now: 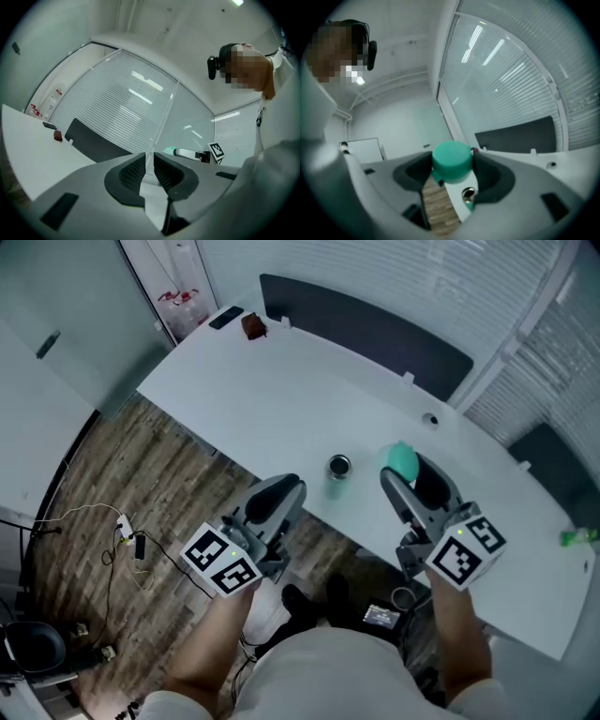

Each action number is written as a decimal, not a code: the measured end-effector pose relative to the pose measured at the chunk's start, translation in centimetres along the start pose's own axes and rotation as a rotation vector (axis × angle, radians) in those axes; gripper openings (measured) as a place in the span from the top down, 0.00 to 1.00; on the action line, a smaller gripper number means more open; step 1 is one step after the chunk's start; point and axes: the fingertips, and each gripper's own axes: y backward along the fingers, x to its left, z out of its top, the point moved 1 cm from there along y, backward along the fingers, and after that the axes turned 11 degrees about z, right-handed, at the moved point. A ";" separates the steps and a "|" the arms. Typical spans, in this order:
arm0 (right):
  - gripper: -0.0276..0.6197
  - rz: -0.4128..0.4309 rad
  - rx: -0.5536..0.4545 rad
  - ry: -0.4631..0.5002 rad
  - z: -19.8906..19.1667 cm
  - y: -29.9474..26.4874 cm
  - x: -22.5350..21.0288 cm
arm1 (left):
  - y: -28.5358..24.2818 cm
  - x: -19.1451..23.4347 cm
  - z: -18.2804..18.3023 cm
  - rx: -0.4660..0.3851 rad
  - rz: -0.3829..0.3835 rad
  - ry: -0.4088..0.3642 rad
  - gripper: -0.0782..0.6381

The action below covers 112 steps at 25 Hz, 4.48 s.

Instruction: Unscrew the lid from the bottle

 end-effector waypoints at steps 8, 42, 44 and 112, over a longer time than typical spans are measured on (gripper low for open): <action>0.52 -0.009 -0.032 -0.082 -1.8 2.8 2.4 | 4.3 -0.7 0.5 -0.036 0.026 0.089 0.80; 0.52 -0.054 0.002 -0.182 -9.8 8.4 8.5 | 15.4 -4.5 -5.0 0.046 0.024 0.224 0.80; 0.52 -0.026 0.001 -0.173 -9.4 9.1 8.7 | 16.1 -5.5 -5.0 0.027 0.044 0.207 0.80; 0.52 0.104 0.060 -0.058 -12.0 29.9 22.8 | 31.4 -27.9 -12.2 -0.046 0.124 0.190 0.80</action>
